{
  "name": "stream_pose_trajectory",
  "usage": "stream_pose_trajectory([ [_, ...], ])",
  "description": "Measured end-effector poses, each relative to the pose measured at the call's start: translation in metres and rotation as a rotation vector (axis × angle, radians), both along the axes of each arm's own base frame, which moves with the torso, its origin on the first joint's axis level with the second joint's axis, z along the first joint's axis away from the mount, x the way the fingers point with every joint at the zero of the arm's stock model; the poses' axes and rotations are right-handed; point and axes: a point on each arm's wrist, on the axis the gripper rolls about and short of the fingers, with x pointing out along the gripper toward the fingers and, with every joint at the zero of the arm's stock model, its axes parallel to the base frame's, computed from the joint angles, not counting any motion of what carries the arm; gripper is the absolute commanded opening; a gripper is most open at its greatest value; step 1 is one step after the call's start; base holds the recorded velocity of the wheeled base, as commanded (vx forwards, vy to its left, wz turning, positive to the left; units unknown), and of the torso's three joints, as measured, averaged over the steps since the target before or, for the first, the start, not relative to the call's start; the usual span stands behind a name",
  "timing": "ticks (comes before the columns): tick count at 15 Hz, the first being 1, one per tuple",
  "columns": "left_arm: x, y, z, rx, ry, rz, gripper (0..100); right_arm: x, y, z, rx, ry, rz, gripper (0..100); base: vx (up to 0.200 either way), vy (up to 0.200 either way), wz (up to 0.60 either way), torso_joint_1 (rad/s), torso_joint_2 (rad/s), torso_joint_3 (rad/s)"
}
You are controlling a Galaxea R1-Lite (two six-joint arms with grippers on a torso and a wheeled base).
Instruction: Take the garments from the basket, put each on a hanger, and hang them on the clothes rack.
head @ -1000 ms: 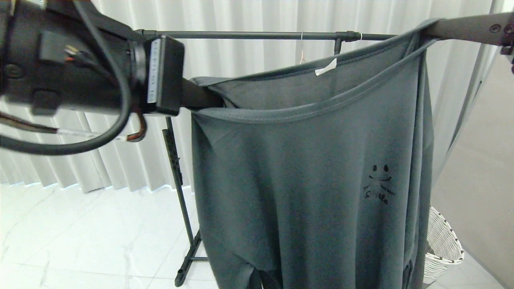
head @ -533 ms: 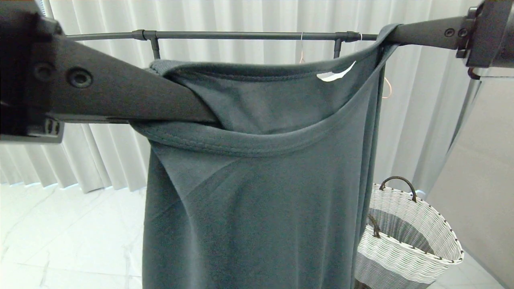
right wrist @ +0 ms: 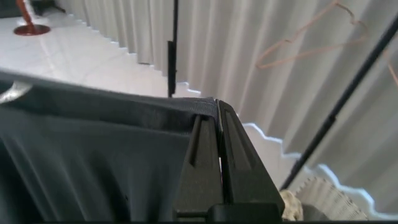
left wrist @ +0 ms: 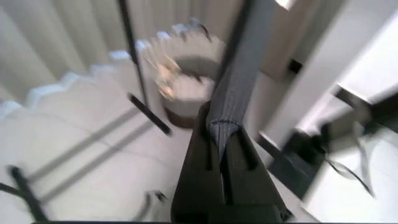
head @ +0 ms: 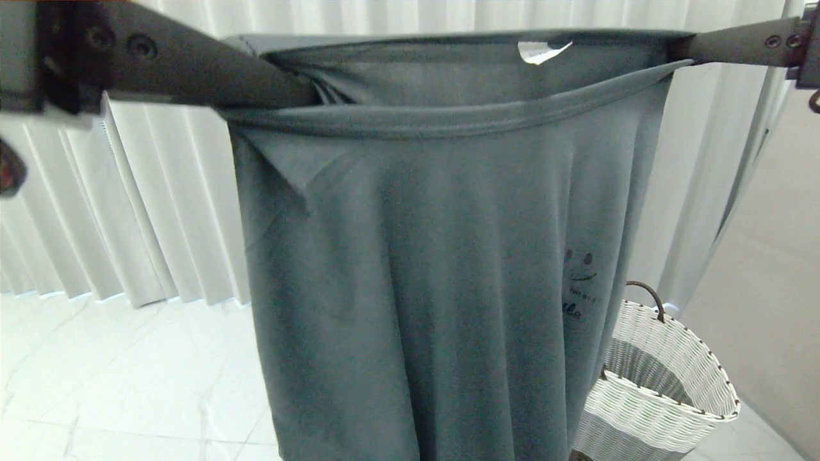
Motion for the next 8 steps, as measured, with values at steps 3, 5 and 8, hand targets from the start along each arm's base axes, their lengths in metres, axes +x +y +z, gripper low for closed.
stream_pose_trajectory([
  [3, 0.028, -0.010, 0.018, -0.026, -0.133, 0.066, 0, -0.018, -0.014, 0.011, -0.023, 0.043, -0.022, 0, 0.000, 0.000, 0.00, 0.000, 0.00, 0.000],
  [5, 0.039, -0.020, 0.014, -0.010, -0.127, 0.073, 0, -0.031, -0.020, 0.009, -0.045, 0.087, -0.019, 0, 0.000, 0.000, 0.00, 0.000, 0.00, 0.000],
  [8, 0.045, -0.031, 0.003, 0.023, -0.093, 0.055, 0, -0.042, -0.024, -0.001, -0.064, 0.116, -0.010, 0, 0.000, 0.000, 0.00, 0.000, 0.00, 0.000],
])
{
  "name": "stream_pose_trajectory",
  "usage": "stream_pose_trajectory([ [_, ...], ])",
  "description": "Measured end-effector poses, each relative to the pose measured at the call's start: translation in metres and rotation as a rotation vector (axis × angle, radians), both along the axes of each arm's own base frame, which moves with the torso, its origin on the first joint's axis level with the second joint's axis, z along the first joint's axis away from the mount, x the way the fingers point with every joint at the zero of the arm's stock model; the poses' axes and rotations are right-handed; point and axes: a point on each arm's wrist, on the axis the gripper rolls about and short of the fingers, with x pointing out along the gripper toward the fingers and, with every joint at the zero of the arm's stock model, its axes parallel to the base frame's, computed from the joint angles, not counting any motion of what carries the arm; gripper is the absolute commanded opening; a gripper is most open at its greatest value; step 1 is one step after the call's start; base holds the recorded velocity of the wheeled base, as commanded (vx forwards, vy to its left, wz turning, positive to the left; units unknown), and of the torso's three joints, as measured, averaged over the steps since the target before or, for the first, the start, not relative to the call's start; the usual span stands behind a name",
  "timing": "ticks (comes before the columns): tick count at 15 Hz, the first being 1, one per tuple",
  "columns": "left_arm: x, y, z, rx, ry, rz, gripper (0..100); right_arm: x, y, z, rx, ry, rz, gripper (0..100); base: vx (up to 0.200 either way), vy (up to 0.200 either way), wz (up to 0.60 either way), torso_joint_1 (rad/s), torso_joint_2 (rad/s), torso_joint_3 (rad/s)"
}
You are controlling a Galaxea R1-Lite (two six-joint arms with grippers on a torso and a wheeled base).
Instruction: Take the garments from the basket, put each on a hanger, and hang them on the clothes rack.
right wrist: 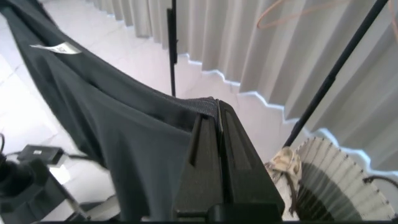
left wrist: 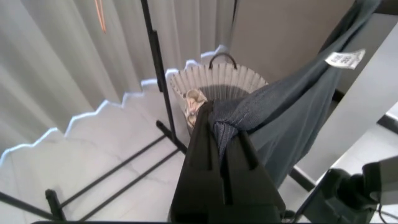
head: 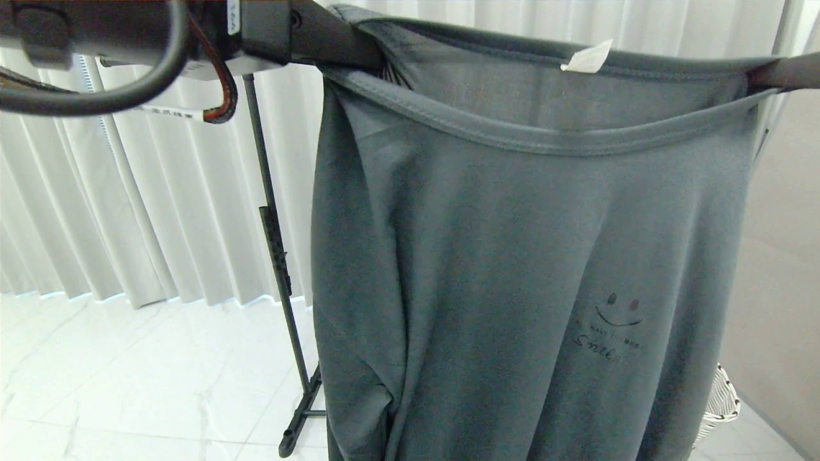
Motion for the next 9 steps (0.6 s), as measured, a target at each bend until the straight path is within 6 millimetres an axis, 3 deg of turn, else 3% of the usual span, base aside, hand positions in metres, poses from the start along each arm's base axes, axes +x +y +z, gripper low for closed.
stream_pose_trajectory([
  [9, 0.003, -0.006, -0.018, 0.062, 0.036, 0.047, 0, -0.007, -0.003, -0.004, 0.000, -0.010, -0.002, 0, 0.000, 0.000, 0.00, 0.000, 0.00, 0.000],
])
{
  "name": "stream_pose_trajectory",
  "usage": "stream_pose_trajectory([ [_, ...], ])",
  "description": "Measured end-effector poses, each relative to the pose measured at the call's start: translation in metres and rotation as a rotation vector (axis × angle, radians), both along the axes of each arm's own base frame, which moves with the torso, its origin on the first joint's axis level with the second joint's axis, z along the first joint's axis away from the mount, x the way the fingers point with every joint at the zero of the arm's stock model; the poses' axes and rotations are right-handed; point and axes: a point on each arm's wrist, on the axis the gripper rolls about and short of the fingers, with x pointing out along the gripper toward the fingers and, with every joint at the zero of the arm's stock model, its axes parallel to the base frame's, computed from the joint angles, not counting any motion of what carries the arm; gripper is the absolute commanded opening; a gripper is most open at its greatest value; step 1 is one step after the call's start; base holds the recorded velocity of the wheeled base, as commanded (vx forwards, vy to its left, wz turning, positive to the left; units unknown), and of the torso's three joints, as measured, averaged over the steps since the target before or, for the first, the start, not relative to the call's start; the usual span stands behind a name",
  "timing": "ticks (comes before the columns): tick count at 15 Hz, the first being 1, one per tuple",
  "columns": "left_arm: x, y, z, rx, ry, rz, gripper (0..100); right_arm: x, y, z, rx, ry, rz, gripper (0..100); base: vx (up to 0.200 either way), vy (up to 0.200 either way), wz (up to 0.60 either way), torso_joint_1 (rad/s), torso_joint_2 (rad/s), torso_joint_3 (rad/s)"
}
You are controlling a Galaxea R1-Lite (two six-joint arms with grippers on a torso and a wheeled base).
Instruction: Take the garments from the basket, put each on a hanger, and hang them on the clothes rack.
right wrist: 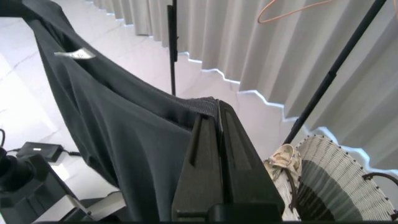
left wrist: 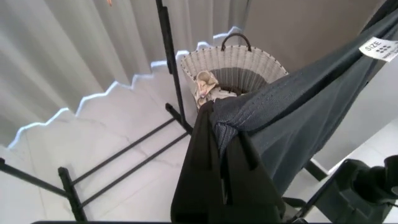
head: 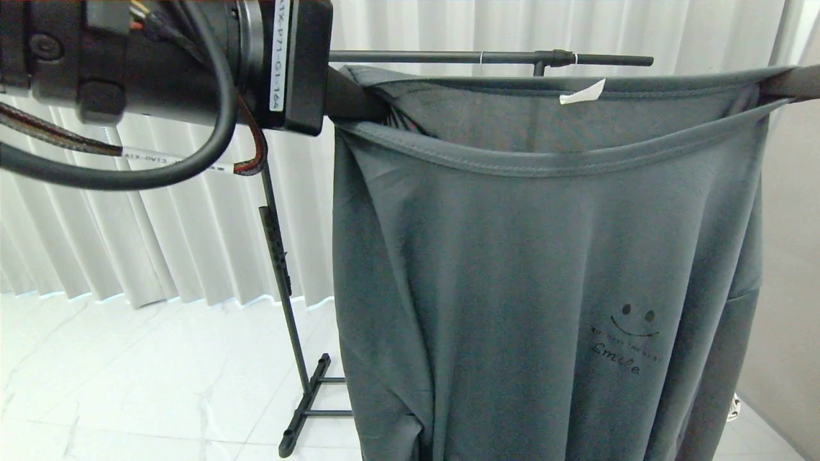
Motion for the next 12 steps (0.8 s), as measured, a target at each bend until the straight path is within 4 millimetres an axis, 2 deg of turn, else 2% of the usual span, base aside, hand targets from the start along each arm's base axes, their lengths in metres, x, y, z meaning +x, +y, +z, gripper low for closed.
stream_pose_trajectory([
  [1, 0.000, -0.001, 0.002, -0.015, -0.017, -0.002, 0, 0.000, 0.000, 0.000, -0.001, 0.001, 0.000, 100, 0.000, 0.000, 0.00, 0.000, 0.00, 0.000],
  [7, 0.000, -0.001, 0.001, -0.014, -0.026, 0.017, 0, -0.002, -0.001, -0.009, -0.019, 0.022, 0.007, 100, 0.000, 0.000, 0.00, 0.000, 0.00, 0.000],
  [12, 0.010, -0.003, -0.005, 0.054, -0.054, 0.207, 0, -0.024, -0.008, -0.036, -0.073, 0.041, 0.122, 100, 0.000, 0.000, 0.00, 0.000, 0.00, 0.000],
])
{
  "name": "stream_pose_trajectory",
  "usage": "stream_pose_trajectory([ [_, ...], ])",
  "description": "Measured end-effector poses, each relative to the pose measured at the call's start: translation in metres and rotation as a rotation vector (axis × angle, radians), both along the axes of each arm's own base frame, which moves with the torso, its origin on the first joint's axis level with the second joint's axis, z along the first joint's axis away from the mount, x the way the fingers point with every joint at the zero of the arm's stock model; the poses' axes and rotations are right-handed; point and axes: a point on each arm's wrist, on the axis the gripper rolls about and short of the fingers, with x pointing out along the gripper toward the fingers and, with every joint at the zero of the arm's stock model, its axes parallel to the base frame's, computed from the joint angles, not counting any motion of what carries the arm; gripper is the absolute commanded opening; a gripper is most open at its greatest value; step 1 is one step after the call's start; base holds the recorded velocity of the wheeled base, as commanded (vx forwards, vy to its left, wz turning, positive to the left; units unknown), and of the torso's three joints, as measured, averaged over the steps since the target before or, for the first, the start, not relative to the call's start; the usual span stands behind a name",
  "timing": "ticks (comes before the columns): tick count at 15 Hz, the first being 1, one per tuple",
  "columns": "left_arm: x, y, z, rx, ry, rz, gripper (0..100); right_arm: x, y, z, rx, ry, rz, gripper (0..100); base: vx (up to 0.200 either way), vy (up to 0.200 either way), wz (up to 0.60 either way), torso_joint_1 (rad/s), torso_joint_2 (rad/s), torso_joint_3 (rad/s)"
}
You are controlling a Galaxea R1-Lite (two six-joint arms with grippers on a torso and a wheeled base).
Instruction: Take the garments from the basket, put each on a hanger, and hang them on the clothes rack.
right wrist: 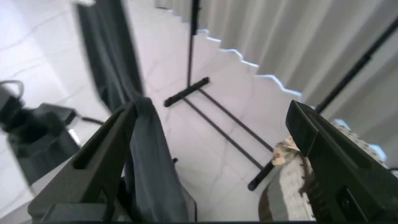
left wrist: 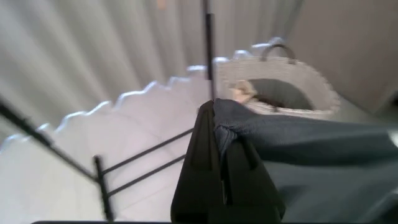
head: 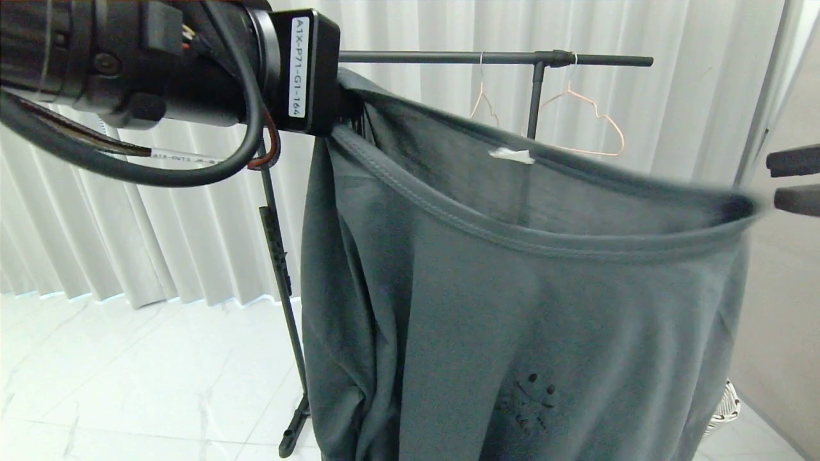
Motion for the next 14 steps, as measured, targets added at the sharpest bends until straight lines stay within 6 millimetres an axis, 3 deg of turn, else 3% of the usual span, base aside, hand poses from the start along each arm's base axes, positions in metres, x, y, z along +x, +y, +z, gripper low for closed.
stream_pose_trajectory([
  [6, 0.013, 0.001, -0.011, 0.058, 0.011, 0.103, 0, -0.005, -0.012, -0.001, -0.002, -0.036, -0.070, 100, 0.000, 0.000, 0.00, 0.000, 0.00, 0.000],
  [10, 0.019, 0.015, -0.014, 0.100, -0.007, 0.253, 0, 0.020, -0.038, -0.009, -0.192, -0.104, -0.341, 100, 0.000, 0.000, 0.00, 0.000, 0.00, 0.000],
  [12, 0.018, 0.023, -0.024, 0.143, 0.016, 0.276, 0, 0.038, -0.053, -0.018, -0.332, -0.114, -0.517, 100, 0.000, 0.000, 0.00, 0.000, 0.00, 0.000],
  [14, 0.013, 0.029, -0.038, 0.191, 0.049, 0.280, 0, 0.050, -0.058, -0.029, -0.376, -0.082, -0.587, 100, 0.000, 0.000, 0.00, 0.000, 0.00, 0.000],
])
